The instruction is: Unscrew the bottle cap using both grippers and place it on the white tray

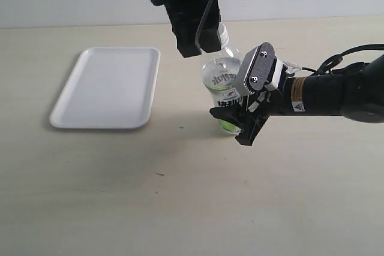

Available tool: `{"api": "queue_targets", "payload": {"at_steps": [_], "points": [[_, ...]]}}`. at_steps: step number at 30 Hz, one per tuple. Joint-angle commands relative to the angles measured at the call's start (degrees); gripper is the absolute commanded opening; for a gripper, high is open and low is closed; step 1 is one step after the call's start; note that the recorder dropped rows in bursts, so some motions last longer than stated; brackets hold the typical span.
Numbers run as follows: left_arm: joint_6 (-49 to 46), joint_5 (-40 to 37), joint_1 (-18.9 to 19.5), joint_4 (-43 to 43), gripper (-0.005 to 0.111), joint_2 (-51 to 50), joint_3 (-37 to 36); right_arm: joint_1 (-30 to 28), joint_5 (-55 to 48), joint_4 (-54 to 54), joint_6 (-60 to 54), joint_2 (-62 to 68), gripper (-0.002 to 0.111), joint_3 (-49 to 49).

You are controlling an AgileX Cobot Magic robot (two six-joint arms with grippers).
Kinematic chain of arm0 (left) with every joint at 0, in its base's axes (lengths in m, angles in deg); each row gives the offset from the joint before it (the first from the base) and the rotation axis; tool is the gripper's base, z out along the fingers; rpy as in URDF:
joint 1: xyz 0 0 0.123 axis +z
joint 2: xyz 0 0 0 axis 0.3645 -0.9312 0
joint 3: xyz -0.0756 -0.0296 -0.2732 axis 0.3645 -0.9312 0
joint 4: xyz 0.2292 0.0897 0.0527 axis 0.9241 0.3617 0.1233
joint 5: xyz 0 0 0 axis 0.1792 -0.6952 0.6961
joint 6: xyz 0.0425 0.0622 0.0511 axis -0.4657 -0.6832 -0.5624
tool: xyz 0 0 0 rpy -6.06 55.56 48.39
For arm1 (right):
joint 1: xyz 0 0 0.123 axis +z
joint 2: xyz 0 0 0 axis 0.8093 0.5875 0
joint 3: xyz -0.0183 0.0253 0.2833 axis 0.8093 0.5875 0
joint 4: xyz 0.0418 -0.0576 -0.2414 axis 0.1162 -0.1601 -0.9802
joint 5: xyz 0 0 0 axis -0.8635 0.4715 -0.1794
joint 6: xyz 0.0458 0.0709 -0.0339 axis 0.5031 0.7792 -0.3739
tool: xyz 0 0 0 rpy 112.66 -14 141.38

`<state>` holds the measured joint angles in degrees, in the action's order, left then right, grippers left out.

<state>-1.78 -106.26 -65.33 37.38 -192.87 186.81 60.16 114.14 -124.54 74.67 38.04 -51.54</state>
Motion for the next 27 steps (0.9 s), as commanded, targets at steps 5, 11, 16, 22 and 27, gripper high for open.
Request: {"api": "queue_targets", "payload": {"at_steps": [5, 11, 16, 22, 27], "points": [[9.9, 0.7, -0.1, -1.7, 0.000, 0.0, 0.3, -0.1, -6.4, -1.9, -0.4, 0.7, 0.000, 0.5], [22.2, 0.7, -0.1, -2.7, 0.000, 0.0, 0.3, -0.1, -6.4, -1.8, -0.4, 0.7, 0.000, 0.5], [34.9, 1.4, -0.1, -6.7, 0.000, 0.0, 0.3, -0.1, -6.4, -1.8, -0.4, 0.8, 0.000, 0.5], [38.9, 0.4, -0.1, -10.0, 0.000, 0.0, 0.3, -0.1, -6.4, -1.6, -0.4, 0.8, 0.000, 0.5], [38.9, 1.0, -0.1, -10.0, 0.018, 0.0, 0.3, -0.1, -6.4, -1.6, -0.2, 0.8, 0.000, 0.5]]}}
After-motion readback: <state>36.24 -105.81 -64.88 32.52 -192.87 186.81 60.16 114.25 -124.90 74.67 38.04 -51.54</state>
